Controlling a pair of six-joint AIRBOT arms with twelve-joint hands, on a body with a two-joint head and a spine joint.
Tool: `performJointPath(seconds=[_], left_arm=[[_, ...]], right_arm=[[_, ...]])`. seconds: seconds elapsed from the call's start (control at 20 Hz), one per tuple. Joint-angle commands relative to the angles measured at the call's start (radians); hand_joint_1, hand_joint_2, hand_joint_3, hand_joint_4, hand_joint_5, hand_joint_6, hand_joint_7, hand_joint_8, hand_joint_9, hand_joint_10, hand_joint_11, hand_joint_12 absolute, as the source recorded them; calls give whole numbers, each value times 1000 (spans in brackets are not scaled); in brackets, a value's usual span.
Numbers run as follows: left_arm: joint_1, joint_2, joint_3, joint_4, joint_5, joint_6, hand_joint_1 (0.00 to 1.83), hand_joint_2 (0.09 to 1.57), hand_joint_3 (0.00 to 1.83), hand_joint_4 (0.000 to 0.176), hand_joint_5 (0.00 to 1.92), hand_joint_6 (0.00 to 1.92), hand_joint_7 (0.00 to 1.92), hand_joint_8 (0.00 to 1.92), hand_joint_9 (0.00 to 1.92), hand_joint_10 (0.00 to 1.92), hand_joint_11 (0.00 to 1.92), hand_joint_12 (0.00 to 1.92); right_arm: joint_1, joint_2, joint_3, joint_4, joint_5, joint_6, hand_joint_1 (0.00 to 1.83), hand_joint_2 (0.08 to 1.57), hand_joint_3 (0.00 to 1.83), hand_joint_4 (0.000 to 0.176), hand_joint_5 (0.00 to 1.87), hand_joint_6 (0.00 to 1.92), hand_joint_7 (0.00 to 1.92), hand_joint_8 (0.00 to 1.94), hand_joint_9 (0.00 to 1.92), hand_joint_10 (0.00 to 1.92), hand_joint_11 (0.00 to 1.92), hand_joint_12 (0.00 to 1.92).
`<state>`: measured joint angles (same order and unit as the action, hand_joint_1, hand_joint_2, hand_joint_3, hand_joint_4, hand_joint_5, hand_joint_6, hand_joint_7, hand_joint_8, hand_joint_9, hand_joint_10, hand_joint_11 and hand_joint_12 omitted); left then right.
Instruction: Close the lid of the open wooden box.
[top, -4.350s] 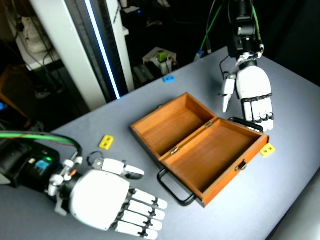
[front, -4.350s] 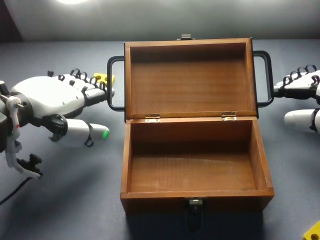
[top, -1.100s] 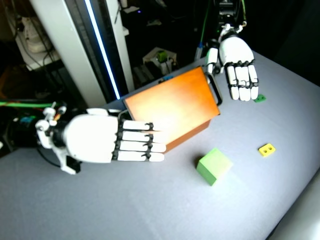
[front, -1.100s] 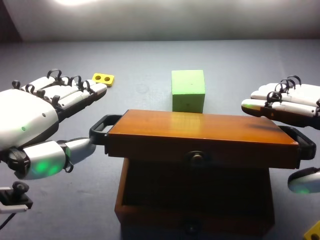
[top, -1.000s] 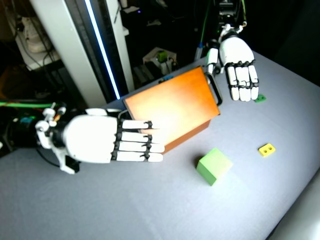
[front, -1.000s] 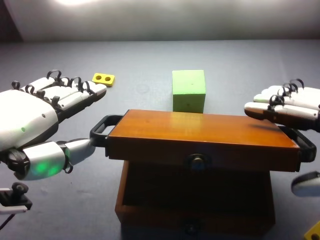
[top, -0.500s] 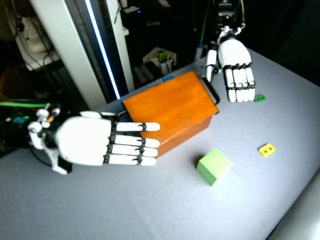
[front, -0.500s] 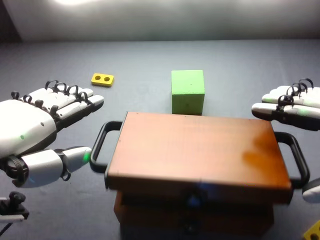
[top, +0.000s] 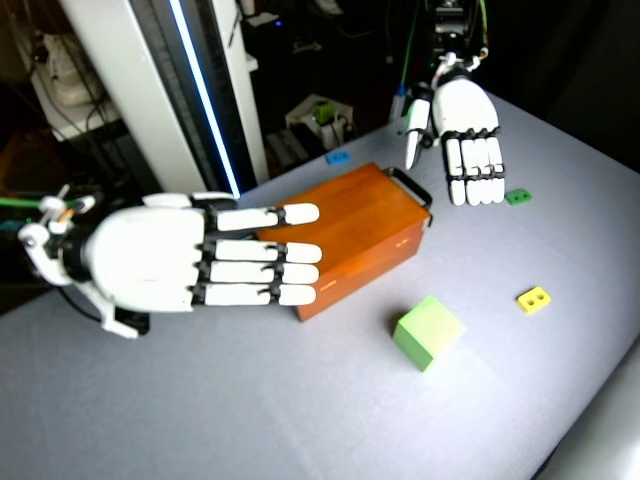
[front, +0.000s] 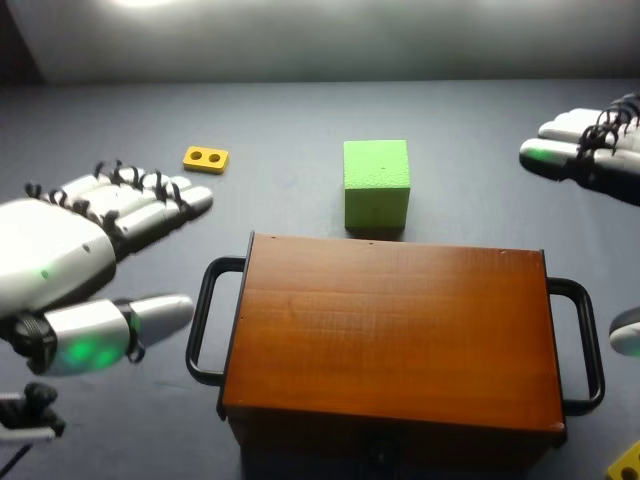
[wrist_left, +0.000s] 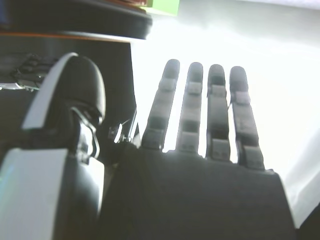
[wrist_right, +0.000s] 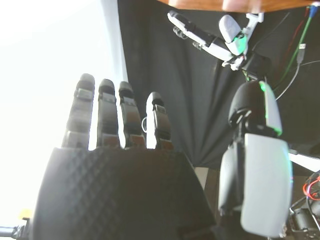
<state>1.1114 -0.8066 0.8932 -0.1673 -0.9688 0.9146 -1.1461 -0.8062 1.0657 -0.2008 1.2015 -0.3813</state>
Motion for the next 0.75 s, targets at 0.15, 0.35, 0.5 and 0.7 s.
performJointPath(seconds=[0.15, 0.35, 0.5, 0.7], left_arm=[[-56, 9, 12, -26, -360, -12, 0, 1317, 0, 0, 158, 10, 144, 0, 133, 0, 0, 442], [-76, 9, 20, -26, -521, -44, 0, 1418, 7, 0, 104, 2, 71, 3, 67, 7, 0, 233], [-58, 10, 26, -34, -620, -91, 347, 1335, 0, 0, 9, 1, 46, 8, 40, 4, 0, 248], [-44, 2, 49, -45, -713, -183, 226, 1357, 5, 11, 149, 24, 98, 5, 155, 2, 0, 278]], right_arm=[[9, -22, 21, 139, 239, -50, 601, 1018, 1, 176, 0, 0, 0, 0, 0, 0, 0, 0], [23, -47, 37, 206, 339, -60, 599, 1064, 17, 78, 0, 0, 0, 0, 0, 0, 9, 4], [23, -48, 29, 248, 430, -85, 619, 1128, 14, 54, 185, 4, 192, 4, 187, 6, 194, 46], [50, -45, 21, 265, 561, -98, 790, 1173, 0, 48, 228, 11, 285, 6, 281, 4, 216, 16]])
